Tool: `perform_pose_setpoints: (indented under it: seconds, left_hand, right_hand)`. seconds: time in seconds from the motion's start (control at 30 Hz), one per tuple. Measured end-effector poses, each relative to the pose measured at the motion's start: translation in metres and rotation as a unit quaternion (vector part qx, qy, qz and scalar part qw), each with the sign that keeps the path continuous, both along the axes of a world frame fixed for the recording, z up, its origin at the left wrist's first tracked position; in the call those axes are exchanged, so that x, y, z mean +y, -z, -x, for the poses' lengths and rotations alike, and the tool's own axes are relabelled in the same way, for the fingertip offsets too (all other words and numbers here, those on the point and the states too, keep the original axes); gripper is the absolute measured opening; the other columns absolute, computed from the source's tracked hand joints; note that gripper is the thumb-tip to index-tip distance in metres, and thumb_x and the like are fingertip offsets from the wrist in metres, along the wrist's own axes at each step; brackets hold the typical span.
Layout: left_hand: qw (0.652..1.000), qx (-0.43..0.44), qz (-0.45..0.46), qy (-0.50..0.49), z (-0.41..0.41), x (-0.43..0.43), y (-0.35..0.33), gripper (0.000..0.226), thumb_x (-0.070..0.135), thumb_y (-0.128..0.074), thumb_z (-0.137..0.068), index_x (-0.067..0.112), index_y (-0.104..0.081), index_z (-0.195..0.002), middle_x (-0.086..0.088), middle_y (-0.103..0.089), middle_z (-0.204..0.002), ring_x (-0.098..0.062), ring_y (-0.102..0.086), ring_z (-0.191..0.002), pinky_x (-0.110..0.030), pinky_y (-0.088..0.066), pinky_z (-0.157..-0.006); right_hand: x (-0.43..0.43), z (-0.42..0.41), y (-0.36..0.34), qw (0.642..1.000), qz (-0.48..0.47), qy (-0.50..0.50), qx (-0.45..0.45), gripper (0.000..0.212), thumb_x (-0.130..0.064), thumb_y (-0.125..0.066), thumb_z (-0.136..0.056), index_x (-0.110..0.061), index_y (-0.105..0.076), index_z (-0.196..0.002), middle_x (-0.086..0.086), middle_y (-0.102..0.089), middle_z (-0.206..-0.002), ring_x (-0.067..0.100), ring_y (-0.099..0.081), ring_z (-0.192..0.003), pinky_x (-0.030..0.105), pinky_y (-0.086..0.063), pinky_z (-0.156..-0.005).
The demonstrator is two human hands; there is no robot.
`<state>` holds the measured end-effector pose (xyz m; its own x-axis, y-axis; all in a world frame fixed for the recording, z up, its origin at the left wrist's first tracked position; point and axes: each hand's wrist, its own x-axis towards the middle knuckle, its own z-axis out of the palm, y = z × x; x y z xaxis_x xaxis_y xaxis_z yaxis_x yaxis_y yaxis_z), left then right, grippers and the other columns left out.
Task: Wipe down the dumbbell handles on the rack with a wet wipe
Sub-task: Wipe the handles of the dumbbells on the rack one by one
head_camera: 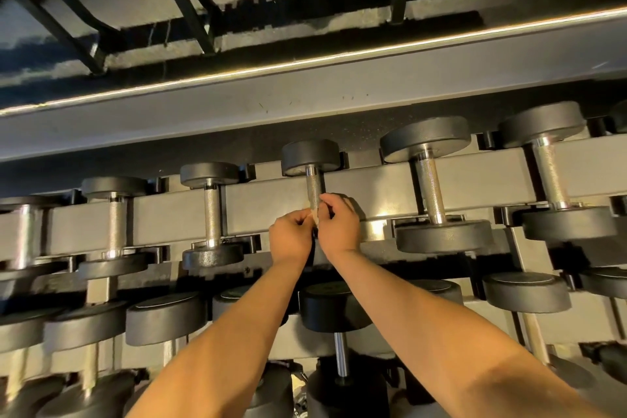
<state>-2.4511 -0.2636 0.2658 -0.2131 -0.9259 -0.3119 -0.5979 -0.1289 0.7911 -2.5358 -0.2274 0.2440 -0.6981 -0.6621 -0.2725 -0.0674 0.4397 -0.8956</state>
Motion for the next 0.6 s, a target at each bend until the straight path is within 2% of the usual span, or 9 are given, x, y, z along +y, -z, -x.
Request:
perform_pose_setpoints:
  seconds: [0.07,0.17,0.3,0.37,0.43,0.53,0.6]
  left_hand:
    - [1.000,-0.018,-0.012,0.002,-0.003,0.006,-0.006,0.030,0.015,-0.064,-0.097,0.032,-0.072,-0.074,0.002,-0.075,-0.077,-0.013,-0.067,-0.073,-0.036,-0.058,-0.074]
    - [0.999,0.005,-0.036,-0.017,-0.006,0.015,-0.011,0.020,0.013,-0.063,-0.098,0.022,-0.078,-0.090,0.004,-0.076,-0.087,-0.012,-0.070,-0.085,-0.027,-0.057,-0.076]
    - [0.998,0.042,-0.030,-0.032,-0.008,0.037,-0.020,0.019,0.013,-0.060,-0.100,0.018,-0.076,-0.109,0.005,-0.075,-0.099,-0.010,-0.068,-0.095,-0.024,-0.055,-0.085]
    - [0.997,0.065,-0.012,-0.030,-0.013,0.048,-0.028,0.019,0.014,-0.058,-0.101,0.019,-0.074,-0.111,0.008,-0.074,-0.101,-0.005,-0.067,-0.095,-0.016,-0.053,-0.082]
    - [0.997,0.075,0.012,-0.016,-0.019,0.057,-0.035,0.019,0.017,-0.057,-0.102,0.023,-0.072,-0.111,0.012,-0.072,-0.099,-0.001,-0.066,-0.092,-0.007,-0.050,-0.074]
    - [0.995,0.101,0.024,0.003,-0.032,0.074,-0.042,0.018,0.020,-0.056,-0.103,0.021,-0.072,-0.111,0.010,-0.072,-0.097,-0.002,-0.067,-0.087,-0.009,-0.050,-0.072]
    - [0.994,0.108,0.006,-0.001,-0.043,0.086,-0.041,0.017,0.022,-0.056,-0.103,0.020,-0.072,-0.109,0.008,-0.072,-0.095,-0.002,-0.066,-0.086,-0.008,-0.048,-0.071]
  right_hand:
    - [0.005,-0.003,-0.002,1.000,-0.007,-0.005,-0.015,0.022,-0.021,-0.054,-0.100,-0.028,-0.067,-0.116,-0.004,-0.062,-0.115,0.012,-0.060,-0.099,0.018,-0.047,-0.076]
    - [0.021,-0.012,-0.008,0.999,-0.012,-0.015,-0.044,0.022,-0.018,-0.053,-0.101,-0.023,-0.068,-0.116,0.000,-0.065,-0.115,0.013,-0.060,-0.100,0.012,-0.041,-0.073]
    - [0.046,-0.017,-0.028,0.998,0.009,-0.015,-0.064,0.023,-0.017,-0.052,-0.102,-0.020,-0.068,-0.119,-0.003,-0.066,-0.114,0.010,-0.059,-0.102,0.018,-0.043,-0.083]
    - [0.055,-0.020,-0.041,0.997,0.025,-0.009,-0.070,0.022,-0.017,-0.053,-0.102,-0.019,-0.069,-0.116,-0.006,-0.065,-0.109,0.008,-0.059,-0.099,0.016,-0.042,-0.081]
    - [0.064,-0.025,-0.052,0.997,0.040,-0.005,-0.073,0.018,-0.018,-0.054,-0.101,-0.020,-0.069,-0.111,-0.009,-0.065,-0.103,0.007,-0.061,-0.094,0.016,-0.045,-0.078]
    - [0.081,-0.035,-0.062,0.995,0.055,0.003,-0.080,0.015,-0.022,-0.055,-0.101,-0.020,-0.069,-0.106,-0.010,-0.066,-0.096,0.003,-0.061,-0.087,0.016,-0.046,-0.075]
    - [0.095,-0.043,-0.065,0.995,0.055,-0.004,-0.084,0.012,-0.024,-0.056,-0.101,-0.023,-0.068,-0.103,-0.011,-0.066,-0.094,0.001,-0.061,-0.085,0.009,-0.044,-0.071]
